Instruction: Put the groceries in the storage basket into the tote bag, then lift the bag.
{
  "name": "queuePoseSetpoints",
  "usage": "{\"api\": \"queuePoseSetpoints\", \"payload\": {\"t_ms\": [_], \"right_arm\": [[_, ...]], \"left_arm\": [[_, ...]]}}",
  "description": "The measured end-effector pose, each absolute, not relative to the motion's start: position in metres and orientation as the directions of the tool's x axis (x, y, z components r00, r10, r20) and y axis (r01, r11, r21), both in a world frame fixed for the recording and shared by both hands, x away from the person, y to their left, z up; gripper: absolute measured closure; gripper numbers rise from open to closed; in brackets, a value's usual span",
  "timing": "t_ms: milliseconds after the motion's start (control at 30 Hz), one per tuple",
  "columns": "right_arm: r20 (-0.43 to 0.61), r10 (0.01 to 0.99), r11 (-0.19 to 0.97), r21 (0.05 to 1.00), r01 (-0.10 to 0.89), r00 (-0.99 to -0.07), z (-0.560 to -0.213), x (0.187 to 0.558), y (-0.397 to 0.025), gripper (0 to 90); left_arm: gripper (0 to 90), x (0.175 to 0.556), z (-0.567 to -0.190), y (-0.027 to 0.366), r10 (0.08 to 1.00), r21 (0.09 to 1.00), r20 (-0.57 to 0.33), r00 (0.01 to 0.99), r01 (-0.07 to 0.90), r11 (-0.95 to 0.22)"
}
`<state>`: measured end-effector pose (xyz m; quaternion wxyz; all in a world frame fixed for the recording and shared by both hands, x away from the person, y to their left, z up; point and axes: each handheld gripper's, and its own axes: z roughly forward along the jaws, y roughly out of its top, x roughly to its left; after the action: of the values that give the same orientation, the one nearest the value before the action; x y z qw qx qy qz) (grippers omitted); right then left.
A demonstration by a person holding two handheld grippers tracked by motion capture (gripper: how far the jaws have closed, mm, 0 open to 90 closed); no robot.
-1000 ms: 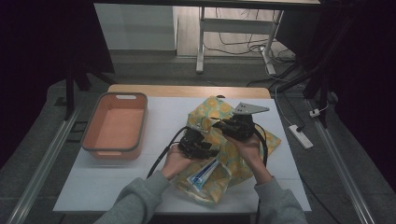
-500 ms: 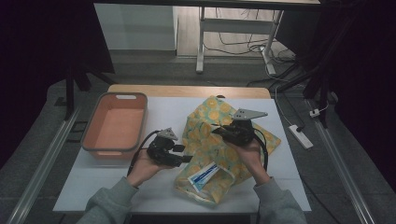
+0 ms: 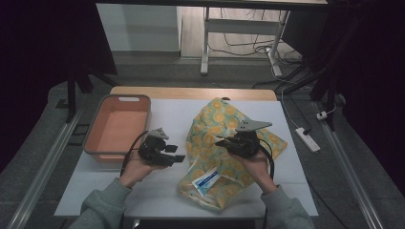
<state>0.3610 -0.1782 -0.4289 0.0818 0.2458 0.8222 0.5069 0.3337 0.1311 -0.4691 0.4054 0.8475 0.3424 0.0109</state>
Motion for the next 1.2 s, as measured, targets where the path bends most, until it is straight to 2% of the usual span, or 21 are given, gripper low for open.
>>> {"api": "queuePoseSetpoints", "payload": {"t_ms": [233, 267, 367, 400, 500, 600, 700, 767, 833, 967, 1033, 1133, 1167, 1200], "right_arm": [[0.109, 0.483, 0.369, 0.874, 0.315, -0.869, -0.431, 0.355, -0.179, 85.1], [0.108, 0.481, 0.367, 0.876, 0.312, -0.87, -0.43, 0.355, -0.18, 79.8], [0.093, 0.518, 0.333, 0.894, 0.301, -0.85, -0.425, 0.347, -0.181, 44.8], [0.082, 0.527, 0.327, 0.899, 0.291, -0.846, -0.422, 0.344, -0.182, 39.3], [0.044, 0.555, 0.32, 0.911, 0.261, -0.831, -0.41, 0.325, -0.191, 30.9], [0.032, 0.612, 0.315, 0.907, 0.28, -0.79, -0.407, 0.303, -0.209, 25.9], [0.025, 0.668, 0.335, 0.883, 0.33, -0.744, -0.42, 0.284, -0.224, 22.5], [0.02, 0.696, 0.355, 0.86, 0.368, -0.718, -0.433, 0.273, -0.231, 21.4], [0.01, 0.729, 0.373, 0.833, 0.409, -0.685, -0.45, 0.262, -0.237, 20.8], [0.031, 0.752, 0.381, 0.794, 0.473, -0.658, -0.471, 0.258, -0.237, 19.9], [0.034, 0.759, 0.385, 0.781, 0.491, -0.65, -0.479, 0.263, -0.234, 20.1], [0.03, 0.764, 0.418, 0.737, 0.531, -0.644, -0.493, 0.271, -0.227, 27.1], [0.01, 0.77, 0.437, 0.72, 0.539, -0.637, -0.499, 0.272, -0.226, 33.0], [-0.007, 0.768, 0.459, 0.704, 0.542, -0.641, -0.505, 0.272, -0.226, 44.6]], "left_arm": [[42.2, 0.336, -0.475, 0.121, 0.591, 0.688, -0.236, 0.771, 0.562, -0.459], [42.2, 0.336, -0.476, 0.118, 0.592, 0.689, -0.236, 0.771, 0.562, -0.457], [41.6, 0.34, -0.481, 0.104, 0.586, 0.698, -0.243, 0.773, 0.559, -0.448], [41.2, 0.342, -0.483, 0.098, 0.582, 0.702, -0.247, 0.775, 0.557, -0.444], [41.4, 0.348, -0.486, 0.082, 0.589, 0.702, -0.242, 0.771, 0.558, -0.442], [43.4, 0.356, -0.492, 0.073, 0.605, 0.697, -0.238, 0.76, 0.567, -0.438], [47.9, 0.363, -0.5, 0.069, 0.62, 0.683, -0.246, 0.745, 0.588, -0.434], [52.4, 0.369, -0.507, 0.069, 0.617, 0.683, -0.293, 0.73, 0.612, -0.4], [59.1, 0.372, -0.509, 0.069, 0.617, 0.697, -0.297, 0.729, 0.607, -0.382], [80.9, 0.374, -0.511, 0.066, 0.626, 0.71, -0.282, 0.727, 0.597, -0.374], [86.1, 0.372, -0.51, 0.068, 0.621, 0.706, -0.274, 0.734, 0.592, -0.389], [87.2, 0.368, -0.506, 0.075, 0.607, 0.695, -0.28, 0.743, 0.593, -0.406], [87.3, 0.366, -0.504, 0.079, 0.601, 0.688, -0.287, 0.746, 0.598, -0.412], [87.4, 0.363, -0.503, 0.083, 0.597, 0.682, -0.29, 0.748, 0.599, -0.419]]}}
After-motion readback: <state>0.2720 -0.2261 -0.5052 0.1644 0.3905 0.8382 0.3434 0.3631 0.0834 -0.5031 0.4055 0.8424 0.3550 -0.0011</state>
